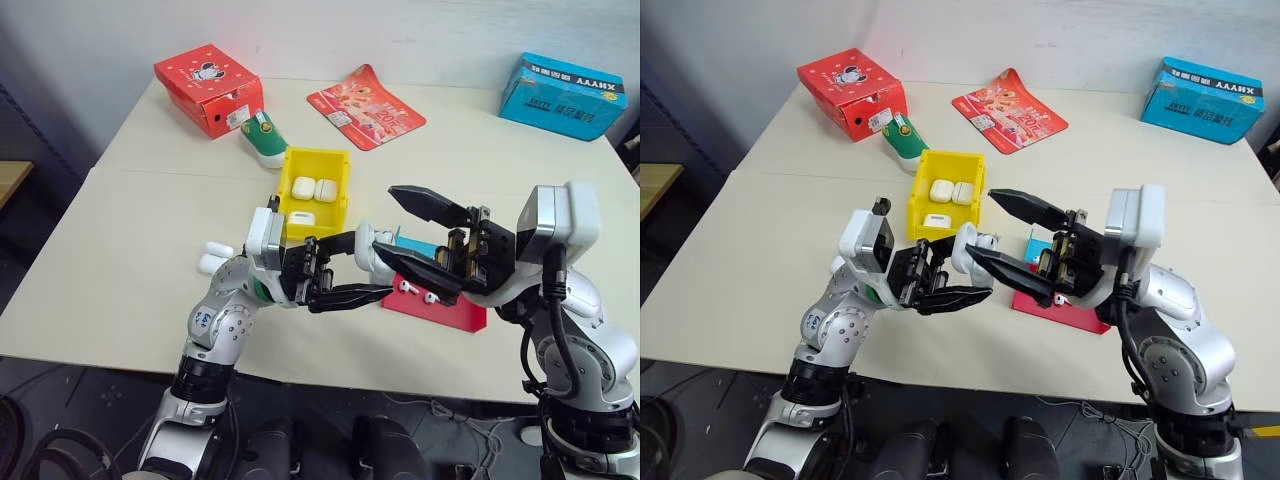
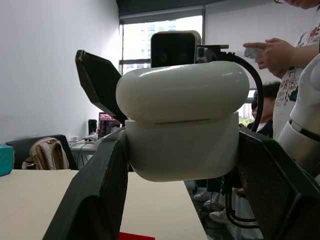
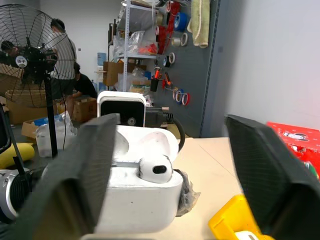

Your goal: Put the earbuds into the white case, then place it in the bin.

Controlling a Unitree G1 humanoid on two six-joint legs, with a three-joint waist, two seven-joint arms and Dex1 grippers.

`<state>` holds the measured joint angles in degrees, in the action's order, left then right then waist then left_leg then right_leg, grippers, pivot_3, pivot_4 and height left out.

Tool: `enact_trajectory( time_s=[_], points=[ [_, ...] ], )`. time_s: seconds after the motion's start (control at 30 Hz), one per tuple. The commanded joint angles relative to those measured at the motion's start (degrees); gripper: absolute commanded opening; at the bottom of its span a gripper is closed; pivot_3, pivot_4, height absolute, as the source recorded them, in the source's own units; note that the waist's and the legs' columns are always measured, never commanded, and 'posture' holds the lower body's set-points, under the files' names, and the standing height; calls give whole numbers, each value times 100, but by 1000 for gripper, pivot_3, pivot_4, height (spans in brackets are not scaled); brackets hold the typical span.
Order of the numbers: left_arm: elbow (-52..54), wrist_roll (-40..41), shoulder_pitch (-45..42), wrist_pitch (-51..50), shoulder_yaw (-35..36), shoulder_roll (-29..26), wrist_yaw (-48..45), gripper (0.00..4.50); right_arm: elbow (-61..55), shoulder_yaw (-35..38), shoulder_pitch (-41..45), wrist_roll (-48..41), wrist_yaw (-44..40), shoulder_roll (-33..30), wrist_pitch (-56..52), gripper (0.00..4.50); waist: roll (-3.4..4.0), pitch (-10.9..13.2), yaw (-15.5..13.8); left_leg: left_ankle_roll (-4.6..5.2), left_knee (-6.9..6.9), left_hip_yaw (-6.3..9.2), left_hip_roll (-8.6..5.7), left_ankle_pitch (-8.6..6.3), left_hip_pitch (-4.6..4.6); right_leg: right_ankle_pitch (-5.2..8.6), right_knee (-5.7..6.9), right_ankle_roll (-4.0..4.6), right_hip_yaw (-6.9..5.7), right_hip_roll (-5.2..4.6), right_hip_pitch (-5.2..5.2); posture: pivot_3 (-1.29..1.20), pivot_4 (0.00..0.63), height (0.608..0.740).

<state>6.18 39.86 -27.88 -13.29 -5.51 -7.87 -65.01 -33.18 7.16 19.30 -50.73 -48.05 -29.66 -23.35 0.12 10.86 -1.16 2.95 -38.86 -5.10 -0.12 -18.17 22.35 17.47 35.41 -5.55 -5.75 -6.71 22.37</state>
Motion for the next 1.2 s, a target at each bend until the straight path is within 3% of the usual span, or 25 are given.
enact_trajectory(
  time_s=[0.03,0.23,0.37,0.47,0.6,0.7,0.9,1.03,1.17,1.2],
  points=[
    [170,-3,-69,260,37,62,-40,2787,-75,539,19,-418,239,-427,-329,4464,-1,0,-13,2,0,1,0,-1,1,0,0,0,0,-1,0,0,150,740],
    [74,-270,296,552,56,-277,-253,2787,143,2373,-870,-1033,838,-1260,-772,4464,-1,0,-32,15,6,12,-2,-16,8,0,-32,0,-13,-7,-10,0,150,740],
    [97,-354,653,624,152,-566,-272,2787,1554,3339,-2472,527,-173,-1492,316,4464,1,-1,-49,23,24,16,-4,-22,-2,-1,-66,0,-27,0,-38,0,150,740],
    [164,-327,758,616,185,-668,-236,2787,2683,3465,-3153,1515,-571,-1615,1247,4464,3,0,-41,35,26,14,-9,-28,-8,-4,-68,-8,-31,2,-56,0,150,740],
    [242,-357,835,632,249,-745,-144,2787,4201,3319,-3561,2668,-393,-2044,1918,4464,15,3,-19,51,22,-6,-12,-32,-25,-17,-107,-32,-24,-4,-76,0,150,740],
    [284,-379,879,653,259,-774,-67,2787,4505,3214,-3490,2888,-369,-2191,2009,4464,20,5,24,43,25,-12,-4,-31,-29,-24,-122,-44,-25,-6,-77,0,150,740],
    [402,-378,950,631,221,-770,71,2787,3420,2502,-2290,2249,-916,-3071,481,4464,69,12,160,14,63,-28,0,-8,-60,-44,-118,-35,-11,-7,-78,0,150,740],
    [414,-390,938,628,208,-756,135,2787,3022,1443,-1216,2226,-1464,-3801,-265,4464,73,13,92,-8,80,-21,7,4,-71,-42,-109,-22,-21,-4,-77,0,150,740],
    [431,-393,945,635,205,-717,223,2787,3073,223,92,2453,-1641,-3906,-1009,4464,60,13,-3,-4,80,-10,14,2,-66,-34,-116,-8,-32,-2,-75,0,150,740],
    [448,-391,957,632,201,-710,241,2787,3138,-30,375,2562,-1691,-3847,-1044,4295,61,13,-11,1,79,-11,13,-1,-62,-35,-122,-8,-31,-4,-73,0,150,740]
  ],
)
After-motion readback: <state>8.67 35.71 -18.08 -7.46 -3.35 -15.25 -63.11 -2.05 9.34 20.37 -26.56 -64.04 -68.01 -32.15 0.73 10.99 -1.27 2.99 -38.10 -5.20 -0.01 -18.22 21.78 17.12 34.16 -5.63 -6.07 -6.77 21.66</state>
